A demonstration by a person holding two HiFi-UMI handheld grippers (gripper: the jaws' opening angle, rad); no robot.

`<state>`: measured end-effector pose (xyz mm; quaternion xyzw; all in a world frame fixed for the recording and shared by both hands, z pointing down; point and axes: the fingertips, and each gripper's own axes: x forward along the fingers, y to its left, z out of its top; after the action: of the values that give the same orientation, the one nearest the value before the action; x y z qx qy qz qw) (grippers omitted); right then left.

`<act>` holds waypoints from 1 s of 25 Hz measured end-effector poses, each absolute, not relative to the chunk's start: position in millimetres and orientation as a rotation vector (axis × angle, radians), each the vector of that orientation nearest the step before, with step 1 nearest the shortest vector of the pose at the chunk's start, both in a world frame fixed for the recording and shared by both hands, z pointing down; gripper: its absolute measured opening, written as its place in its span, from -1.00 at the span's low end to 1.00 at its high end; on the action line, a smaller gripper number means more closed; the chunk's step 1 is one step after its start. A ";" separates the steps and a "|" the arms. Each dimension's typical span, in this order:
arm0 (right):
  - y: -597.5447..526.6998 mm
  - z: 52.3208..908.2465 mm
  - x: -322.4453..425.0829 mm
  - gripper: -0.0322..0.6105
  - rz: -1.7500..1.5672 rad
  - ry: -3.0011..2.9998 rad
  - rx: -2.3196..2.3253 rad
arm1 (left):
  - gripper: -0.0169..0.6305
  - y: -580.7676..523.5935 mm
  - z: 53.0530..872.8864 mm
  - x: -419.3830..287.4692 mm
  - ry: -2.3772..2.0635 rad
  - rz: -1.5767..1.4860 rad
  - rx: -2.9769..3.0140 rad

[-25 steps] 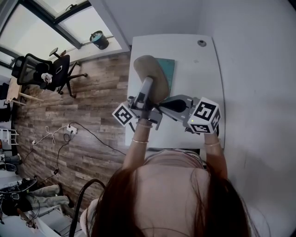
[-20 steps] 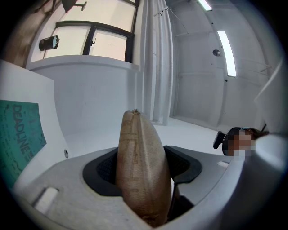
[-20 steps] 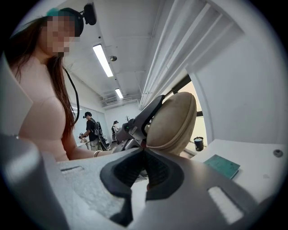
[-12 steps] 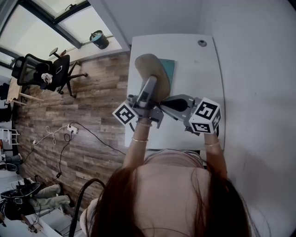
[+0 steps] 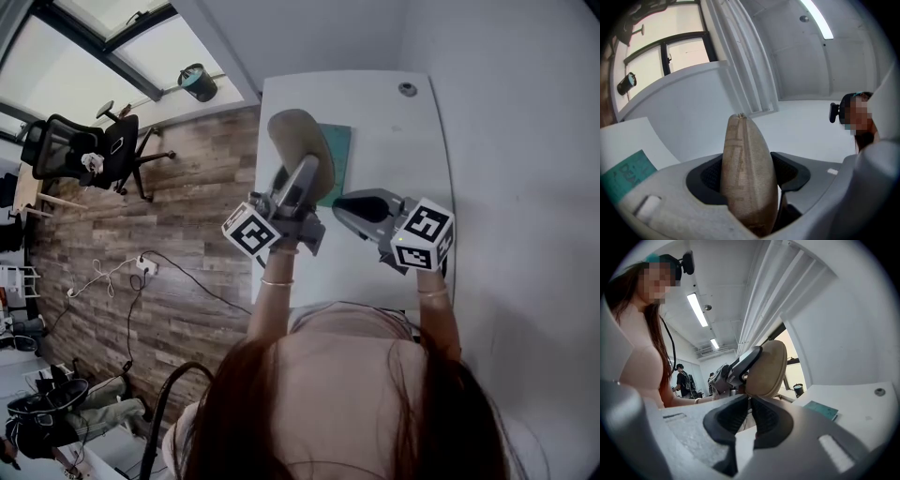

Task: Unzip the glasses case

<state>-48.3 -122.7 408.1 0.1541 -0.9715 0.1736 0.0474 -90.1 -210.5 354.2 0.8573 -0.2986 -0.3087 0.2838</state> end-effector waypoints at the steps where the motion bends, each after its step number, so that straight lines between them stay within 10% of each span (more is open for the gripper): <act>1: -124.8 408.7 -46.6 -0.81 0.525 -2.961 0.486 | -0.05 -210.8 354.0 -89.2 -0.816 -0.799 2.317; 25: -174.9 413.1 1.0 -0.89 0.213 -2.858 1.004 | -0.05 -213.4 381.4 -74.8 -1.189 -0.202 2.701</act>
<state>1.0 -174.9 413.1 0.3303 -0.9398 0.0699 0.0524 -74.8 -213.4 381.4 0.9093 -0.4003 -0.0679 0.0914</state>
